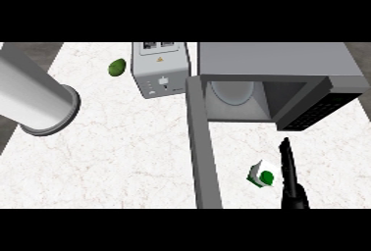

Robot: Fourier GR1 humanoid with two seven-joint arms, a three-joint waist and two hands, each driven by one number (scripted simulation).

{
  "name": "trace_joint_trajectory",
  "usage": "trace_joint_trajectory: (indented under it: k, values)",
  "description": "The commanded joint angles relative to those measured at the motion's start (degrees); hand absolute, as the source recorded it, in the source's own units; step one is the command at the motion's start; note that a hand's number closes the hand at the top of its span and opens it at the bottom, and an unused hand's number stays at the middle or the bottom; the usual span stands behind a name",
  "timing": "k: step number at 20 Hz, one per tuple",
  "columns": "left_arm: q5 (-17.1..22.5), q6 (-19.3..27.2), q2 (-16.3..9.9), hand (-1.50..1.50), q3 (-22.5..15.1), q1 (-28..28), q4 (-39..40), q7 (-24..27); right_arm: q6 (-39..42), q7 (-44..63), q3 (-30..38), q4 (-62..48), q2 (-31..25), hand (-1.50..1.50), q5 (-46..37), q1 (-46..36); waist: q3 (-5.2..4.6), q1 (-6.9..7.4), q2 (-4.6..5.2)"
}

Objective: Pick up the milk, place it into the microwave and close the microwave

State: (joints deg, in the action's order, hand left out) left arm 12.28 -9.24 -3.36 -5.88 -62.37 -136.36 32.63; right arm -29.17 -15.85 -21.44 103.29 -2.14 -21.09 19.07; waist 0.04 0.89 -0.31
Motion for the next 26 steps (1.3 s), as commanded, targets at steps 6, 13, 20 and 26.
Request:
trace_joint_trajectory:
  k: [6, 13, 20, 26]
  values:
    - [5.54, -5.02, -1.51, -1.50, 5.86, -3.77, 0.08, 3.07, 1.48, -7.18, 10.05, -10.53, -1.88, -1.50, 8.35, -2.89, 0.00, -0.36, 0.22]
    - [1.32, -8.28, 1.95, -1.50, 3.02, -9.70, 0.58, 7.93, 4.93, -10.39, 13.00, -20.88, -2.30, -1.50, 10.46, -9.86, 0.01, 0.42, 0.14]
    - [5.50, -8.96, 0.68, -1.50, 7.41, -6.50, -0.13, 4.02, 3.56, -20.49, 12.99, -36.02, 1.87, -1.50, 10.27, -11.01, 0.04, 0.15, 0.31]
    - [7.04, -11.71, 1.10, -1.50, 9.68, -6.20, 1.36, 4.33, 2.32, -22.92, 16.22, -40.96, 0.56, 1.50, 10.13, -13.46, 0.00, -0.21, 0.28]
